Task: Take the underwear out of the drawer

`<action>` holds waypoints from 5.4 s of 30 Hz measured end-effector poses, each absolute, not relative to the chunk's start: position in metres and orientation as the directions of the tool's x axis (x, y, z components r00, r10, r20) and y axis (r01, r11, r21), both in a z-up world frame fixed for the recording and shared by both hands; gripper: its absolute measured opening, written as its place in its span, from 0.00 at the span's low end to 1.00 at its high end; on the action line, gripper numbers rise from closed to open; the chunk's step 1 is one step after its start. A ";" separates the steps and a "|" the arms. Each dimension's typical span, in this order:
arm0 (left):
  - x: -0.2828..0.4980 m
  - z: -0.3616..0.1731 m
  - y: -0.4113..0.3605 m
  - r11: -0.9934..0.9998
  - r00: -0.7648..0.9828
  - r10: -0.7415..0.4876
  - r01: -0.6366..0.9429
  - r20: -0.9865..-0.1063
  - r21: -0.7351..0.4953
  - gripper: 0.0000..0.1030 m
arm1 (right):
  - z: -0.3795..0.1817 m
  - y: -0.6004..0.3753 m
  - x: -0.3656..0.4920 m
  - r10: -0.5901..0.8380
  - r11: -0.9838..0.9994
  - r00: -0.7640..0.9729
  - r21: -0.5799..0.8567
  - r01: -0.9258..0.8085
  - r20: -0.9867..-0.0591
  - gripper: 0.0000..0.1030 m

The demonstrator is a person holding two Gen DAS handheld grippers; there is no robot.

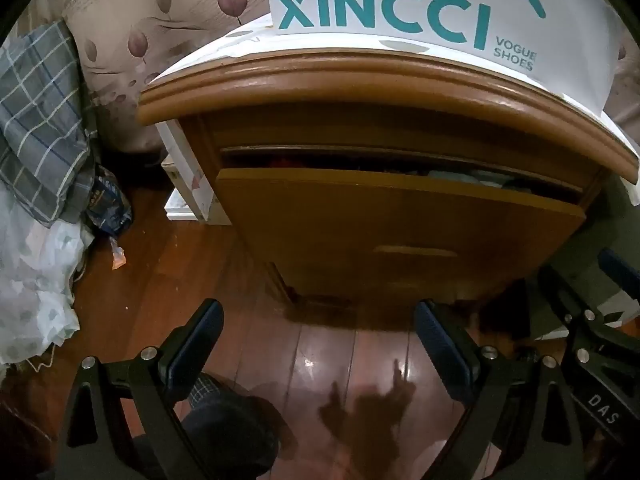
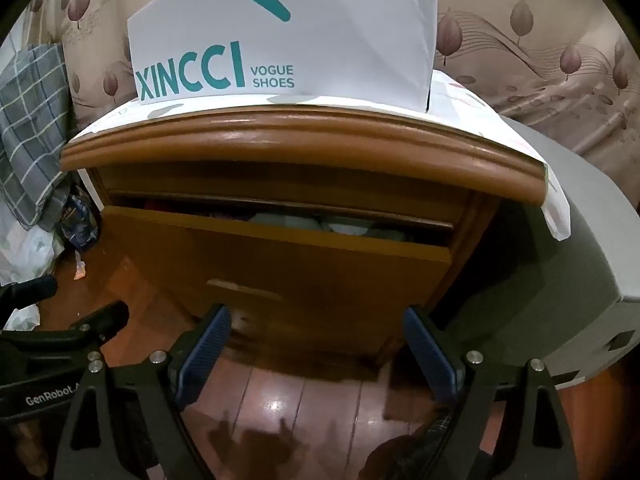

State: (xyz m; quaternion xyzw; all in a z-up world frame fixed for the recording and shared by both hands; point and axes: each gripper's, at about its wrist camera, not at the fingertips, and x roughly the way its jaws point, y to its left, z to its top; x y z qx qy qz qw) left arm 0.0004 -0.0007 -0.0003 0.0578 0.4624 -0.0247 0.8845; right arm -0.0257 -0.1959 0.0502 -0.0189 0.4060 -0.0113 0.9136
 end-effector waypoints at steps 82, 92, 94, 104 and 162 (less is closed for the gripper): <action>0.005 -0.015 0.003 0.994 0.517 -0.004 0.093 -0.856 0.051 0.92 | 0.044 -0.200 -0.021 -0.025 0.999 0.633 -0.005 0.034 -0.773 0.87; 0.004 -0.017 0.005 0.995 0.507 -0.016 0.094 -0.862 0.037 0.92 | 0.044 -0.202 -0.022 -0.028 0.999 0.635 -0.004 0.040 -0.772 0.87; 0.005 -0.016 0.007 0.996 0.496 -0.033 0.091 -0.868 0.014 0.92 | 0.043 -0.203 -0.022 -0.029 0.999 0.633 -0.001 0.044 -0.774 0.87; 0.012 -0.003 0.035 0.980 0.515 -0.178 0.016 -0.838 -0.198 0.98 | 0.044 -0.213 -0.025 -0.022 0.997 0.626 0.030 0.072 -0.779 0.87; 0.097 -0.090 0.095 0.393 0.540 -0.556 -0.499 -0.632 -0.772 1.00 | 0.045 -0.232 -0.026 0.055 0.981 0.587 0.152 0.117 -0.807 0.87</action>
